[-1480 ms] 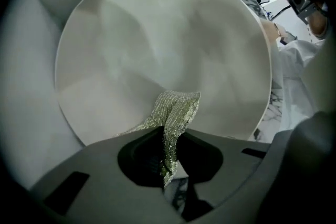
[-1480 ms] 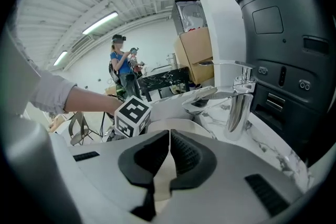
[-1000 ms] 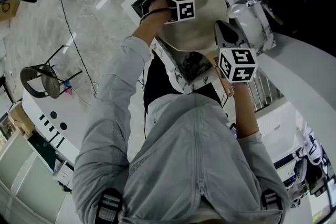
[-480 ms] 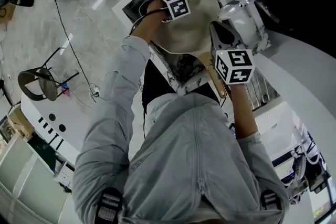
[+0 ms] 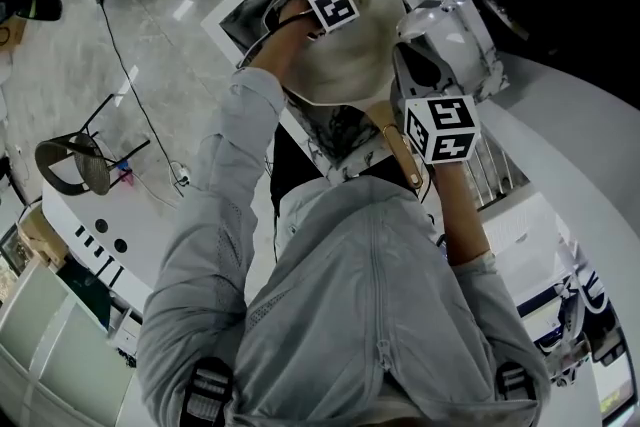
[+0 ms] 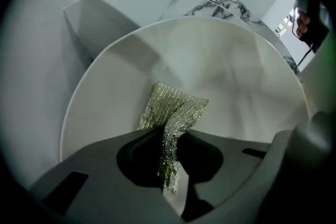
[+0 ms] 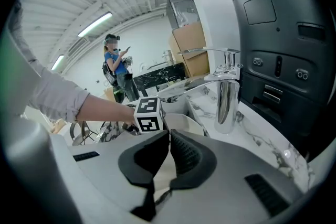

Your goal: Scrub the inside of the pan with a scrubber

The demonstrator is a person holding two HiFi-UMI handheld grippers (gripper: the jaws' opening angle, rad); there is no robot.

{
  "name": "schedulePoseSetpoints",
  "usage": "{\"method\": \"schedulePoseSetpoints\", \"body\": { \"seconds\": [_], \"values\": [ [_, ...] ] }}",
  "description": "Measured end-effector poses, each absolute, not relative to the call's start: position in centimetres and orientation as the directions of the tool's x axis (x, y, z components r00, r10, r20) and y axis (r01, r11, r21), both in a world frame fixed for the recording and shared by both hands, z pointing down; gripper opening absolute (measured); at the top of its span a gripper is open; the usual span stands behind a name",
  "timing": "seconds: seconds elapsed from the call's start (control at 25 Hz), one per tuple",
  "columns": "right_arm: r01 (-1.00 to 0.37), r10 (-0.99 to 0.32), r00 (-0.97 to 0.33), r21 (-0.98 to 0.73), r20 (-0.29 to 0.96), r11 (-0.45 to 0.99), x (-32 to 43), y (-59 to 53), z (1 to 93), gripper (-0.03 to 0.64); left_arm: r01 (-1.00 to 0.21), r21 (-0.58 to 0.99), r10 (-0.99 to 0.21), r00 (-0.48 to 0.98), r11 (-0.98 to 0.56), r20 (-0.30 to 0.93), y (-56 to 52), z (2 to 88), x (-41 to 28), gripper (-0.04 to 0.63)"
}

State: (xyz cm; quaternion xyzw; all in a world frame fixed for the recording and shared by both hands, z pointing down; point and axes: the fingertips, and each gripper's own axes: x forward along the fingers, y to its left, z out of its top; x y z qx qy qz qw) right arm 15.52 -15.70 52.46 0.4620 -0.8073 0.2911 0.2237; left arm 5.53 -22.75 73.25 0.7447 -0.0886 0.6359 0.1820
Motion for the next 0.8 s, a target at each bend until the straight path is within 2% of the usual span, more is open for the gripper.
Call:
{"method": "schedulePoseSetpoints", "body": {
  "seconds": [0.24,0.44,0.64,0.8],
  "values": [
    [-0.878,-0.614,-0.47,-0.266,0.634,0.397,16.4,-15.7,52.5,0.035,-0.424,0.211,0.09,0.287,-0.881,0.954,-23.4,72.4,8.3,0.066],
    [-0.876,-0.609,-0.473,-0.27,0.636,0.398,16.6,-16.0,52.6,0.035,-0.442,0.368,0.157,0.443,-0.818,0.883,-22.6,71.4,11.4,0.066],
    [-0.872,-0.605,-0.48,-0.272,0.635,0.406,16.3,-16.4,52.7,0.035,-0.355,0.48,0.254,0.524,-0.803,0.813,-20.4,70.4,13.9,0.066],
    [-0.871,-0.604,-0.482,-0.274,0.635,0.407,16.2,-16.6,52.8,0.035,-0.227,0.526,0.338,0.549,-0.819,0.764,-17.8,69.5,15.6,0.066]
  ]
}}
